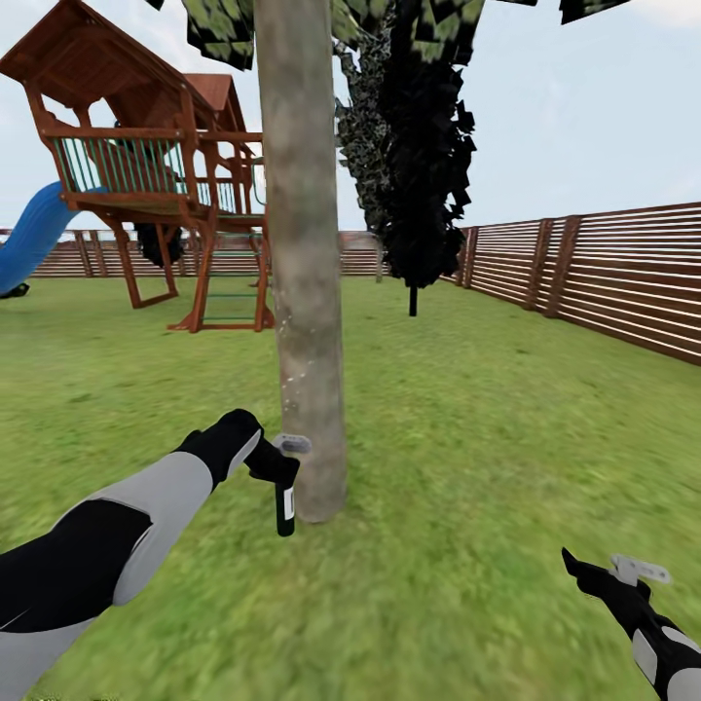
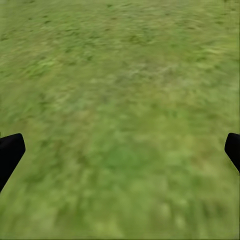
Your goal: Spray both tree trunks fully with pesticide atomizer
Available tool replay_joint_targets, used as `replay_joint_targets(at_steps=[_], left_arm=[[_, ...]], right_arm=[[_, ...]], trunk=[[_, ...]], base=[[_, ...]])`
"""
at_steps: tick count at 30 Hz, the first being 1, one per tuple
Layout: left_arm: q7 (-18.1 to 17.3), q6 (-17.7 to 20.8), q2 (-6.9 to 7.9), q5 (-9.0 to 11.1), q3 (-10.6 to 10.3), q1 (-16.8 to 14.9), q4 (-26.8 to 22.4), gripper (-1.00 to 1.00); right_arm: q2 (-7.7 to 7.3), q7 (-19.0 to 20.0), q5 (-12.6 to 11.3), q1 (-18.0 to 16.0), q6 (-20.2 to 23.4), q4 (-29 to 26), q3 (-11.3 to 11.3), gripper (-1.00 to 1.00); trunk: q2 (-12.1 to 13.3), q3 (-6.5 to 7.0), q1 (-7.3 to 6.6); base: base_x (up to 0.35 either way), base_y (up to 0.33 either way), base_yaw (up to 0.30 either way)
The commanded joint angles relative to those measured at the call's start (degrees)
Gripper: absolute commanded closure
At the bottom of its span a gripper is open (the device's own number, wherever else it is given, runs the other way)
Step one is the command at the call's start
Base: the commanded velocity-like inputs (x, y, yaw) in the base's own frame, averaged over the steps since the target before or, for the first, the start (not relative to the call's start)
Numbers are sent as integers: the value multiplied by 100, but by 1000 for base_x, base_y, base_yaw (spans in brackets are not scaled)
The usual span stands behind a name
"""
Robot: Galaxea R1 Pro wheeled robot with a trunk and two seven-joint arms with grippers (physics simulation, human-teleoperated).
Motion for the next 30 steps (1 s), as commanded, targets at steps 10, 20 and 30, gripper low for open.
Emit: replay_joint_targets(at_steps=[10, 20, 30], left_arm=[[9, 4, 9, 6, 1, 85, 6, 100], [28, -1, 17, -3, 1, 296, 6, 100], [31, 132, 9, -3, -4, 299, 6, 100]], right_arm=[[0, -6, 2, 0, 0, 0, 0, -100], [0, 9, 9, 6, -9, 0, 0, -100], [0, 8, 9, 6, -9, 0, 0, -100]], trunk=[[0, 0, 0], [0, 0, 0], [0, 0, 0]], base=[[149, -91, 42], [123, 0, 0], [121, 0, 0]])
